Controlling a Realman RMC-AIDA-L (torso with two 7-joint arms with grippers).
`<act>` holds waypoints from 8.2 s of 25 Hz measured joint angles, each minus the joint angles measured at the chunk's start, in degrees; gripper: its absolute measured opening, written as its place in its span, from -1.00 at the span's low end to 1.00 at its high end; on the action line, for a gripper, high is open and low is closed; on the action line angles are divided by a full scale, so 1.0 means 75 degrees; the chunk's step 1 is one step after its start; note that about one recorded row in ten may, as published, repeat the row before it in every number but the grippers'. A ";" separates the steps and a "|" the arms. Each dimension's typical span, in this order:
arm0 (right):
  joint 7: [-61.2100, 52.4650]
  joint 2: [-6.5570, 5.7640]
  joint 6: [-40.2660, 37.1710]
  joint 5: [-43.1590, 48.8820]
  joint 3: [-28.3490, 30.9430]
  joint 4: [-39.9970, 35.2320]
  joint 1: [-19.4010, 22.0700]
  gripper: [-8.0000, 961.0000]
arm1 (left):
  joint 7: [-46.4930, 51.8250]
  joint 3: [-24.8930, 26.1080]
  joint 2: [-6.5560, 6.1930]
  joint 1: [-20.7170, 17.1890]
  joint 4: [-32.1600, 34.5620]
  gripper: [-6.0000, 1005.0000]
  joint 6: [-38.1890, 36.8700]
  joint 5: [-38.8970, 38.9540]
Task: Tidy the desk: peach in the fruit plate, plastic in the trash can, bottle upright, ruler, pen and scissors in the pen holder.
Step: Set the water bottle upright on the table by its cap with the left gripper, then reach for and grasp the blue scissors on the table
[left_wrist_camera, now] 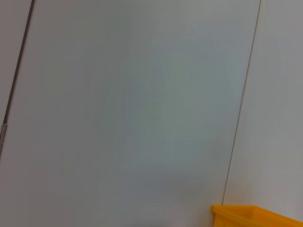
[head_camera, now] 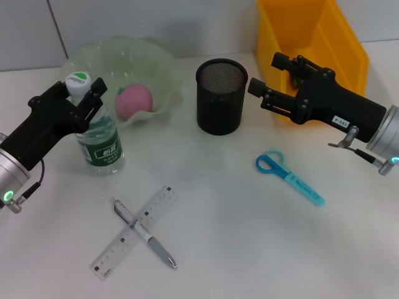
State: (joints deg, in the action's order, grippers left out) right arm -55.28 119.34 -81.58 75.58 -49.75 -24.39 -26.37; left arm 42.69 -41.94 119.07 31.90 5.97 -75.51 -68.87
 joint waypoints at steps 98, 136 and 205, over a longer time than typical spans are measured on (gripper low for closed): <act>-0.2542 -0.0127 -0.0345 0.1554 0.0004 -0.2073 0.0556 0.56 | 0.2076 -0.3613 -0.0112 -0.2703 0.5059 0.56 -0.0834 -0.2474; -1.1914 -0.0058 -0.1839 1.1038 -0.1948 -0.5335 -0.2619 0.53 | 0.2251 -0.3736 -0.0045 -0.2428 0.5005 0.56 -0.1007 -0.2407; -1.1931 -0.0023 0.0113 1.1170 -0.2812 -0.2906 -0.3234 -0.22 | 0.2159 -0.3735 -0.0055 -0.2438 0.4852 0.56 -0.1081 -0.2336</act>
State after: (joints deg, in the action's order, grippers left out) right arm -144.76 119.17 -80.73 159.35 -70.84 -46.19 -50.63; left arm 58.88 -69.95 118.65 13.62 42.36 -83.61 -86.39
